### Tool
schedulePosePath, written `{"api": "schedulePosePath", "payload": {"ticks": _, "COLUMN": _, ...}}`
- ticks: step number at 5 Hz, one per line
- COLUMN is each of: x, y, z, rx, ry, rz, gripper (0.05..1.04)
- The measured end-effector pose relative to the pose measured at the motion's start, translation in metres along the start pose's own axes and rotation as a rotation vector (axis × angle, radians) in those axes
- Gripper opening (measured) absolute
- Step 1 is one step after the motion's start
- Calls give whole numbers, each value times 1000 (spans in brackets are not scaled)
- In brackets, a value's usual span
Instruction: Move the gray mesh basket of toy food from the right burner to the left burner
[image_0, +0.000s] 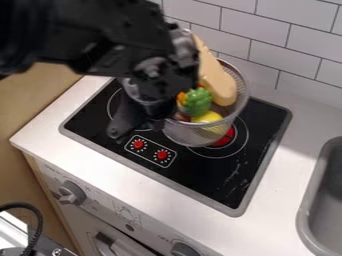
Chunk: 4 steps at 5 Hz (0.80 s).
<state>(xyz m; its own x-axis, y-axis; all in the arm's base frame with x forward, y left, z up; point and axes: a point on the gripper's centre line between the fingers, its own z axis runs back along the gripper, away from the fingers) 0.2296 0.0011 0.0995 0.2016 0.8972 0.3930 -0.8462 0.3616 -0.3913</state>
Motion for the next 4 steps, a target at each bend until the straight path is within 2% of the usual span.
{"api": "schedulePosePath", "payload": {"ticks": 2, "x": 31, "y": 4, "z": -17, "rx": -68, "ry": -8, "rz": -79, "gripper": 62}}
{"api": "schedulePosePath", "payload": {"ticks": 4, "x": 58, "y": 15, "z": -44, "rx": -88, "ry": 8, "rz": -186, "gripper": 62}}
